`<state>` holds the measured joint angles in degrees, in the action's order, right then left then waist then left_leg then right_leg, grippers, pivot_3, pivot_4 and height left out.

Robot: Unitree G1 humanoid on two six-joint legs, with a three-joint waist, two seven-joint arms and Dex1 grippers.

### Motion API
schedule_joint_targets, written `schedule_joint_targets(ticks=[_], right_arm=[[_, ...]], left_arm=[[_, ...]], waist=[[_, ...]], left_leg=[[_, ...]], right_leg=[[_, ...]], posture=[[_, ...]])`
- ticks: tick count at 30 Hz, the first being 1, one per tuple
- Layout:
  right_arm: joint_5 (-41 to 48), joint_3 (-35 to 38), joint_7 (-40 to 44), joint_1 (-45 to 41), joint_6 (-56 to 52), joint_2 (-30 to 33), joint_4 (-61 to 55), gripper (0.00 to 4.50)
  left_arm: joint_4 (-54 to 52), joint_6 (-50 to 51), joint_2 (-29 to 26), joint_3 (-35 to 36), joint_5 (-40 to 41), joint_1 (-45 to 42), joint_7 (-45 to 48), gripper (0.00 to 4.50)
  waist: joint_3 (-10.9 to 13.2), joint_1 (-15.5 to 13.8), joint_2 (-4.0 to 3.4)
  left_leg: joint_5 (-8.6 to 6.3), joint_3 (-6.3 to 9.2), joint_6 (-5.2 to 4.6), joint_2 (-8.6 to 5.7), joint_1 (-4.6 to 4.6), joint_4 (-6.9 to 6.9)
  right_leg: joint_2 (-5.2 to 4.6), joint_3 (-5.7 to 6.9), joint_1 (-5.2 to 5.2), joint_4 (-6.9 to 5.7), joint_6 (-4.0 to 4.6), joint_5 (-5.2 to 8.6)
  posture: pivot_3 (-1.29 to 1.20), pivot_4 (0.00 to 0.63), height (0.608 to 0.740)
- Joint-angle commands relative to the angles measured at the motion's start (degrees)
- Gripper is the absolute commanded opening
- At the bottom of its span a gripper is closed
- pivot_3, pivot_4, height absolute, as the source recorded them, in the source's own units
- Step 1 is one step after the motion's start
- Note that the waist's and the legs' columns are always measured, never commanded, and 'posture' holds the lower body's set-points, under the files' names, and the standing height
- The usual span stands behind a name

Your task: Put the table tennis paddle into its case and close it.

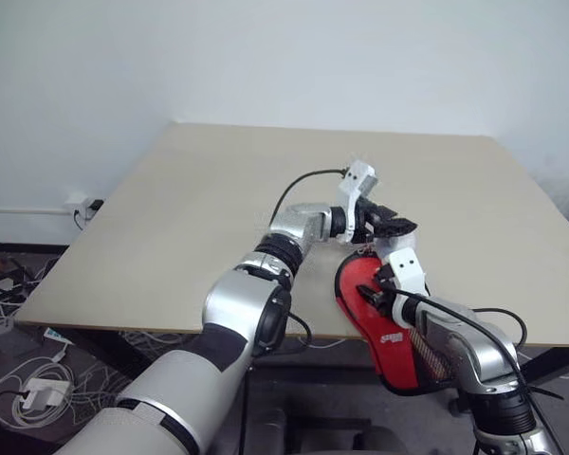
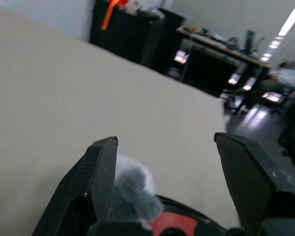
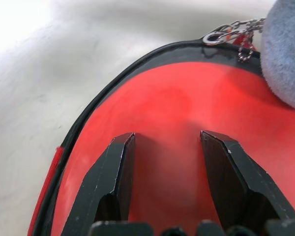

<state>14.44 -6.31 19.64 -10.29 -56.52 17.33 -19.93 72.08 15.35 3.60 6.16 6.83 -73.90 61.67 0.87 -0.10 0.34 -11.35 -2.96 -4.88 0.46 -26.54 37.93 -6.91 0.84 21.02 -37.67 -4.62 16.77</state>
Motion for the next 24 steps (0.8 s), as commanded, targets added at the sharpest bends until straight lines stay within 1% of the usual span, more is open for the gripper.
schedule_joint_targets(ticks=[1, 4, 7, 10, 11, 13, 15, 18, 20, 24], right_arm=[[4.20, 2.88, 3.34, 0.86, -0.20, 0.64, -3.24, 2.26], [7.72, 7.34, 5.59, 0.34, 1.06, 1.23, -5.32, 2.26], [9.19, 10.78, 5.18, -1.03, 1.60, 1.47, -4.83, 2.26], [11.71, 16.23, 3.99, -3.96, 3.41, 0.22, -3.46, 2.82], [11.94, 17.06, 3.60, -4.61, 3.89, -0.06, -2.91, 3.10], [12.33, 17.57, 3.21, -5.30, 4.22, -0.29, -2.40, 3.81], [13.52, 18.30, 3.28, -6.30, 4.45, -0.65, -2.76, 4.46], [15.23, 19.47, 2.95, -8.57, 4.59, -0.82, -2.86, 4.49], [15.45, 19.56, 2.43, -10.11, 4.66, -0.47, -1.69, 4.49], [12.66, 18.52, 0.85, -13.70, 6.05, 1.38, 4.34, 4.49]], left_arm=[[-3.44, 1.50, -2.66, 0.37, 1.26, -1.36, 2.06, 3.31], [-4.87, 0.30, -5.78, -0.38, 0.60, -0.06, 2.18, 3.31], [-5.72, -0.09, -8.43, -1.34, -0.10, 1.28, 1.44, 3.31], [-9.99, 1.97, -12.70, -4.02, -1.35, 6.72, 4.74, 3.36], [-12.00, 2.31, -13.59, -5.26, -1.98, 9.10, 5.09, 3.36], [-16.41, 4.30, -14.39, -7.12, -2.21, 12.97, 5.54, 3.36], [-23.15, 6.14, -14.81, -9.61, -2.37, 17.72, 6.21, 3.36], [-33.80, 10.39, -14.37, -12.57, -1.27, 23.57, 6.23, 3.36], [-39.34, 12.58, -13.48, -13.69, -0.31, 26.01, 5.32, 3.36], [-48.58, 16.54, -9.90, -17.08, 0.81, 29.64, 3.03, 3.36]], waist=[[0.01, -0.01, -0.01], [0.05, 0.00, -0.06], [0.05, -0.07, -0.07], [0.05, -0.03, -0.08], [0.04, -0.01, -0.09], [0.04, -0.02, -0.10], [0.04, -0.10, -0.10], [0.06, -0.42, -0.11], [0.06, -0.48, -0.12], [0.06, -0.46, -0.13]], left_leg=[[0.00, 0.01, 0.00, 0.00, 0.00, 0.00], [0.01, 0.00, -0.01, 0.00, -0.04, 0.00], [0.01, 0.00, -0.01, 0.00, -0.04, -0.01], [0.01, -0.01, -0.01, -0.01, -0.03, -0.02], [0.01, -0.01, 0.00, 0.00, -0.03, -0.02], [0.06, -0.02, 0.08, 0.01, -0.02, -0.05], [0.16, -0.02, 0.24, 0.02, -0.05, -0.04], [0.17, -0.01, 0.25, 0.00, -0.10, 0.02], [0.14, -0.02, 0.21, 0.03, -0.11, 0.04], [0.14, -0.02, 0.21, -0.01, -0.07, 0.02]], right_leg=[[0.01, 0.00, 0.00, 0.00, 0.00, 0.00], [0.01, -0.01, 0.04, -0.01, 0.00, 0.00], [0.01, -0.02, 0.05, -0.02, 0.00, 0.00], [0.01, -0.02, 0.05, -0.02, 0.00, 0.00], [0.01, -0.03, 0.05, -0.02, 0.00, 0.00], [0.03, -0.04, 0.05, -0.04, 0.00, 0.00], [0.03, -0.02, 0.08, -0.05, 0.00, 0.00], [-0.02, -0.01, 0.07, -0.05, 0.00, 0.00], [-0.05, -0.02, 0.08, -0.06, 0.00, -0.01], [-0.03, -0.03, 0.04, -0.04, 0.00, 0.00]], posture=[[0.00, 0.000, 0.715], [0.00, 0.000, 0.715], [0.00, 0.000, 0.715], [0.00, 0.000, 0.715], [0.00, 0.000, 0.715], [0.00, 0.000, 0.715], [0.00, 0.000, 0.715], [0.00, 0.000, 0.715], [0.00, 0.000, 0.715], [0.00, 0.000, 0.715]])
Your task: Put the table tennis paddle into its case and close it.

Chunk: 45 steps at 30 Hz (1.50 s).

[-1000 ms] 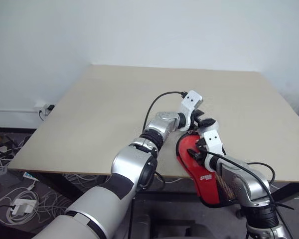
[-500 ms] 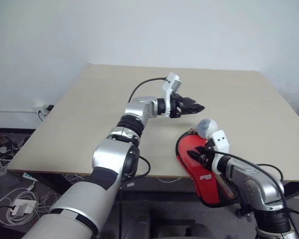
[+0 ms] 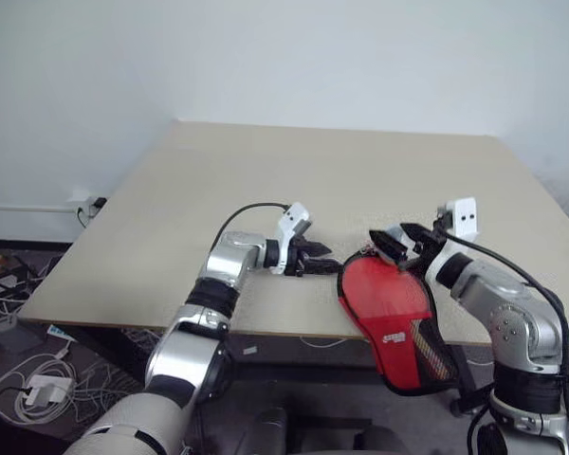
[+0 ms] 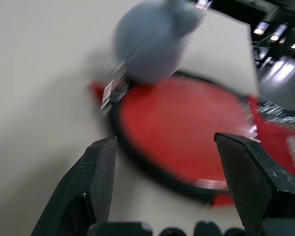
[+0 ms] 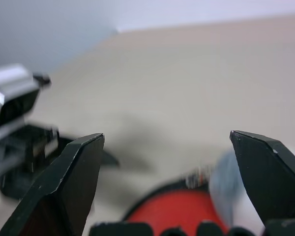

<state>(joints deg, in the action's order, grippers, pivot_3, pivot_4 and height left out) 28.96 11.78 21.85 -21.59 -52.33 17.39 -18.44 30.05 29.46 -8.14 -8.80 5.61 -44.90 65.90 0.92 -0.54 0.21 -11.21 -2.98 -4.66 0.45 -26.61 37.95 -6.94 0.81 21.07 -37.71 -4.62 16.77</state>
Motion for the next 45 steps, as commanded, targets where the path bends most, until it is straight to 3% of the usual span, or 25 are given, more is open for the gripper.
schedule_joint_targets(ticks=[1, 8, 17, 31, 45], right_arm=[[-2.57, 0.15, -1.93, -3.05, 2.22, 1.73, 4.19, 4.49], [-10.93, -5.38, -6.52, -5.91, 3.39, 3.91, 12.54, 4.49], [-10.73, -5.47, -8.42, -7.82, 0.76, 0.67, 15.88, 4.49], [-10.37, -3.90, -8.80, -13.67, 1.38, -3.32, 22.42, 4.49], [-18.08, -8.99, -8.23, -25.49, 17.85, -6.44, 50.94, 4.49]], left_arm=[[-8.06, 3.32, 2.60, -2.91, 2.16, 1.30, -1.60, 3.36], [-7.92, 5.36, 7.48, -10.86, -0.28, 5.36, -7.60, 3.36], [11.29, -11.25, 13.89, -14.92, -9.12, 3.94, -23.25, 3.36], [7.21, -10.34, 9.87, -14.91, -9.10, 7.19, -19.83, 3.36], [0.64, -5.76, 8.40, -14.94, -8.92, 10.12, -21.15, 3.36]], waist=[[-0.01, 0.00, -0.01], [-0.01, 0.42, -0.19], [-0.03, -0.04, -0.25], [-0.18, 0.68, -0.50], [-0.21, 0.80, -0.55]], left_leg=[[0.01, 0.01, 0.00, 0.00, 0.00, 0.00], [0.04, -0.07, 0.01, 0.02, 0.04, -0.03], [-0.11, -0.02, -0.26, -0.02, 0.12, 0.04], [-0.10, -0.04, -0.21, 0.04, 0.17, -0.08], [0.09, -0.08, 0.11, 0.03, 0.21, -0.11]], right_leg=[[0.00, 0.01, -0.01, 0.00, 0.00, 0.00], [0.06, -0.07, 0.00, -0.02, 0.00, 0.00], [0.02, -0.04, -0.17, 0.03, 0.00, 0.00], [0.08, -0.06, -0.10, 0.01, 0.00, 0.00], [0.10, -0.06, -0.13, 0.02, 0.00, 0.00]], posture=[[0.00, 0.000, 0.715], [0.00, 0.000, 0.715], [0.00, 0.000, 0.715], [0.00, 0.000, 0.715], [0.00, 0.000, 0.715]])
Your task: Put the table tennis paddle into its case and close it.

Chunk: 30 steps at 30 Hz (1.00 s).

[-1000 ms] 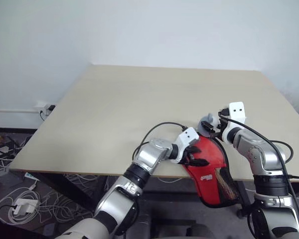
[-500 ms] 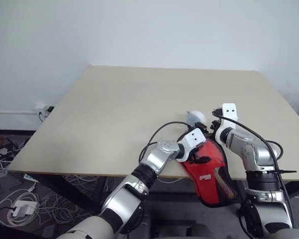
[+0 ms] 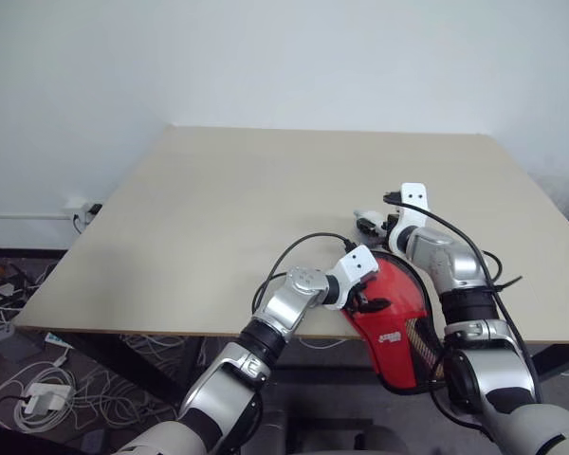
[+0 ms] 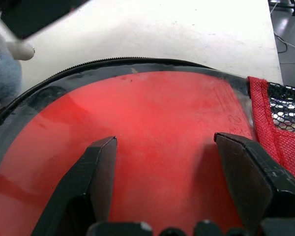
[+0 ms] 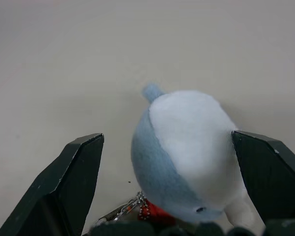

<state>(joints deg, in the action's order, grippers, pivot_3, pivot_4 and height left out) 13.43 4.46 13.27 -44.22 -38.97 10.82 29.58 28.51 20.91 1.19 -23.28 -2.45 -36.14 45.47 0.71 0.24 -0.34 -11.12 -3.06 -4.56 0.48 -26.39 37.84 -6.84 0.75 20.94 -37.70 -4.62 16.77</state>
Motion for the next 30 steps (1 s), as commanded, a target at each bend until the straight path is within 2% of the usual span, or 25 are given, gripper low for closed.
schedule_joint_targets(ticks=[1, 7, 8, 12, 18, 21, 30], right_arm=[[-4.36, -3.08, 0.05, -3.26, 6.01, 0.24, 5.03, 4.49], [-6.47, -3.74, -0.06, -5.30, 8.74, -0.73, 11.87, 4.49], [-6.30, -3.03, -0.77, -5.46, 9.10, -0.97, 11.82, 4.32], [-6.11, -0.83, -3.06, -6.27, 9.96, -1.09, 12.76, 3.24], [-4.94, 2.28, -5.07, -6.50, 10.23, -1.27, 12.43, 1.08], [-5.61, 1.46, -4.81, -5.46, 9.13, -0.95, 10.98, 0.35], [-4.20, 0.67, -3.05, 2.01, -1.91, 0.60, -9.19, 0.25]], left_arm=[[2.03, 3.01, -0.85, -0.36, -0.81, 1.23, -0.93, 3.36], [0.66, 3.89, -0.81, -0.18, -0.43, 1.33, -1.45, 3.36], [0.32, 4.07, -0.89, -0.14, -0.33, 1.39, -1.48, 3.36], [-0.41, 4.78, -1.09, 0.06, 0.09, 1.41, -1.68, 3.36], [0.18, 5.23, -0.95, -0.18, 0.10, 0.97, -2.41, 3.36], [1.59, 5.87, -0.56, -0.49, -0.70, 0.00, -3.69, 3.36], [8.58, 6.75, 1.79, 0.26, -1.31, -5.32, -7.89, 3.36]], waist=[[0.00, 0.04, 0.00], [0.00, 0.45, -0.01], [-0.01, 0.60, -0.01], [-0.01, 0.89, -0.01], [-0.01, 0.87, -0.02], [-0.01, 0.85, -0.02], [0.00, 0.82, -0.02]], left_leg=[[0.03, 0.01, 0.05, 0.00, 0.00, 0.00], [0.05, 0.02, 0.08, 0.00, 0.01, -0.01], [0.06, 0.02, 0.09, 0.00, 0.02, -0.01], [0.09, 0.04, 0.14, 0.00, 0.02, -0.05], [0.09, 0.05, 0.15, -0.01, 0.02, -0.06], [0.09, 0.06, 0.15, -0.02, 0.02, -0.05], [0.08, 0.11, 0.12, -0.04, 0.01, -0.03]], right_leg=[[0.01, 0.00, 0.00, 0.00, 0.00, 0.00], [0.01, 0.01, -0.02, 0.00, 0.00, 0.00], [0.01, 0.01, -0.02, 0.00, 0.00, 0.00], [0.02, 0.01, -0.01, 0.00, 0.00, 0.00], [0.02, 0.03, -0.02, 0.00, 0.00, 0.00], [0.01, 0.03, -0.04, 0.00, 0.00, 0.00], [-0.01, 0.06, -0.06, 0.01, 0.00, 0.00]], posture=[[0.00, 0.000, 0.715], [0.00, 0.000, 0.715], [0.00, 0.000, 0.715], [0.00, 0.000, 0.715], [0.00, 0.000, 0.715], [0.00, 0.000, 0.715], [0.00, 0.000, 0.715]])
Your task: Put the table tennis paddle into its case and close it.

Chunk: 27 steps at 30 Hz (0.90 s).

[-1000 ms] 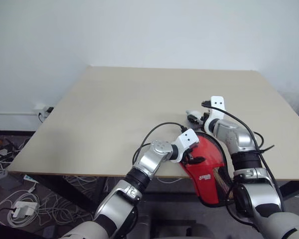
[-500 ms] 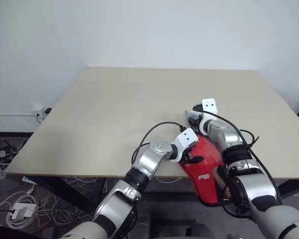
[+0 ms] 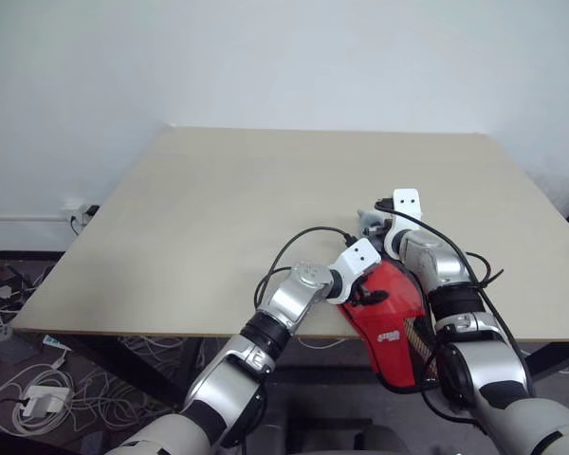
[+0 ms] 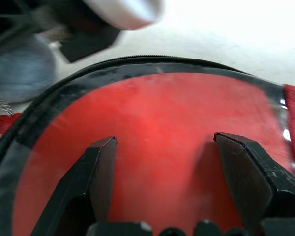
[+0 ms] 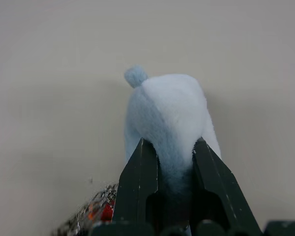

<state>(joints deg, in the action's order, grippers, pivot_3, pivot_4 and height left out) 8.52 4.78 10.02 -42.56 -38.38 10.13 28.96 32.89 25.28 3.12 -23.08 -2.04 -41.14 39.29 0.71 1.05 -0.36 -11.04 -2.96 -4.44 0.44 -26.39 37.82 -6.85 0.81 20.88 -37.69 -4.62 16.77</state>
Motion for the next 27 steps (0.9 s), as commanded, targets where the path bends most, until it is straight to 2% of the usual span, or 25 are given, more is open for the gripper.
schedule_joint_targets(ticks=[1, 5, 10, 20, 27], right_arm=[[0.73, 0.39, 0.35, 1.22, -3.37, 1.71, -10.75, 0.25], [0.69, 1.97, -0.07, 5.70, -7.21, 4.68, -19.30, 0.25], [1.22, 6.01, -2.69, 8.21, -10.86, 6.52, -24.25, 0.25], [0.69, 11.06, -5.48, 12.43, -14.04, 8.56, -29.22, 0.25], [0.84, 12.25, -4.31, 17.91, -15.27, 13.21, -33.50, 0.25]], left_arm=[[4.99, 2.17, 0.09, 0.09, -1.72, -0.77, -2.00, 3.36], [8.03, 2.74, 1.00, -0.28, -1.86, -2.69, -1.89, 3.36], [7.82, 4.61, 0.52, -2.78, -2.68, -3.40, 1.28, 3.36], [4.00, 6.11, -0.98, -5.60, -3.69, -1.83, 5.76, 3.36], [3.64, 6.96, -1.37, -5.36, -3.45, -1.36, 6.67, 3.36]], waist=[[0.00, 0.04, 0.00], [0.00, -0.40, 0.00], [0.01, -1.06, 0.00], [0.01, -1.62, 0.00], [0.01, -1.62, 0.00]], left_leg=[[0.00, 0.01, 0.00, 0.00, 0.00, 0.00], [-0.16, 0.05, -0.26, -0.02, -0.01, 0.02], [-0.19, 0.05, -0.31, -0.06, -0.01, 0.05], [-0.21, 0.06, -0.33, -0.08, -0.02, 0.05], [-0.21, 0.09, -0.35, -0.09, -0.03, 0.05]], right_leg=[[0.00, 0.00, 0.00, 0.00, 0.00, 0.00], [-0.03, 0.04, -0.02, 0.01, 0.00, 0.00], [-0.07, 0.04, -0.03, 0.02, 0.00, 0.00], [-0.10, 0.05, -0.03, 0.04, 0.01, 0.00], [-0.11, 0.06, -0.05, 0.07, 0.01, 0.01]], posture=[[0.00, 0.000, 0.715], [0.00, 0.000, 0.715], [0.00, 0.000, 0.715], [0.00, 0.000, 0.715], [0.00, 0.000, 0.715]])
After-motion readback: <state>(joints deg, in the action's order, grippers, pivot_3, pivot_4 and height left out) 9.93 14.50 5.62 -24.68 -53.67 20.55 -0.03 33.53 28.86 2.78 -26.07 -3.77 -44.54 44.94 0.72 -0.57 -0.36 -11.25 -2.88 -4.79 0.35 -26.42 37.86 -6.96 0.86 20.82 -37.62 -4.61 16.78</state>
